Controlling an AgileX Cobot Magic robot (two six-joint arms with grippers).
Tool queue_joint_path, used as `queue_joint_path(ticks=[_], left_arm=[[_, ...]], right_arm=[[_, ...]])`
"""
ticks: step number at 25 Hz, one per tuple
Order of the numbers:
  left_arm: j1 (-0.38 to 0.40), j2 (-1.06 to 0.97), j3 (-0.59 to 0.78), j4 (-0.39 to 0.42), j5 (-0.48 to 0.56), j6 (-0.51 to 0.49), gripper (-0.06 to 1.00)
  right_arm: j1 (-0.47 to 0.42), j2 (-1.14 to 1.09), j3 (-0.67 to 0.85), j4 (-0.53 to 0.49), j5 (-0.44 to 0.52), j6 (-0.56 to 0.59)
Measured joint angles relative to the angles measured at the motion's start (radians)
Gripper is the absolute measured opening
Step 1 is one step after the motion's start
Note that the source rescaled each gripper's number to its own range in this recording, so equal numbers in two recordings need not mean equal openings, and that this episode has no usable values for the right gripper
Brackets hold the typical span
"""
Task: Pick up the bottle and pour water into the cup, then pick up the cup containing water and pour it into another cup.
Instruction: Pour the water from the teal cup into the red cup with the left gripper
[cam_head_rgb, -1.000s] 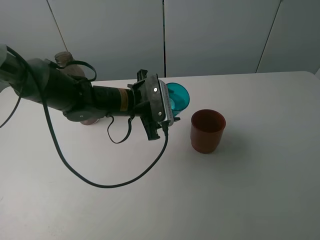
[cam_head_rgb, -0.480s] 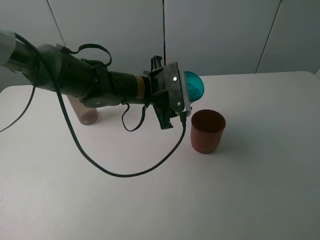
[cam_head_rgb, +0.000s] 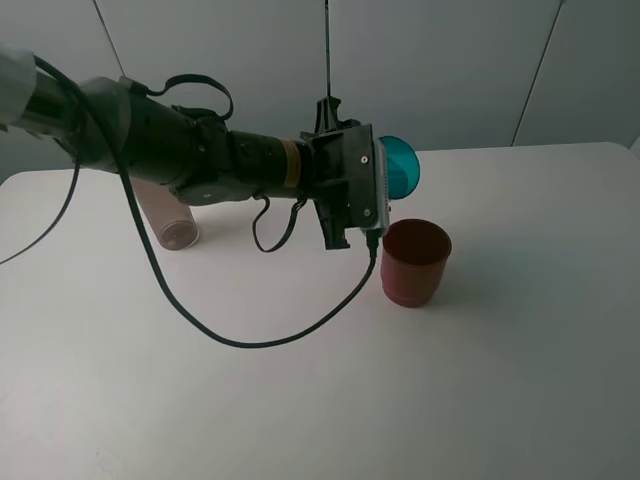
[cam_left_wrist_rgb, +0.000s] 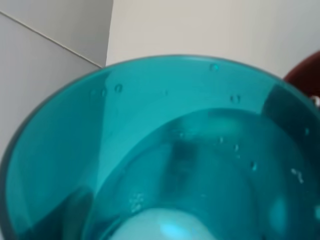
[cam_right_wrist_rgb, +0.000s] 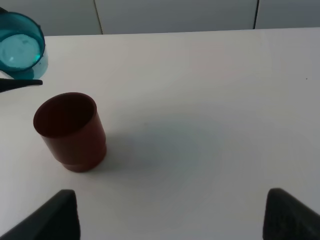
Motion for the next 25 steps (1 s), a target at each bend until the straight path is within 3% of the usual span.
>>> queue_joint_path(ticks=[10, 25], left_arm=[[0.0, 0.0, 0.0, 0.001, 0.0, 0.168, 0.25], [0.0, 0.0, -0.002, 0.002, 0.0, 0.221, 0.25]], right_arm=[[0.0, 0.0, 0.0, 0.0, 0.0, 0.0], [0.0, 0.0, 0.0, 0.0, 0.0, -0.007]])
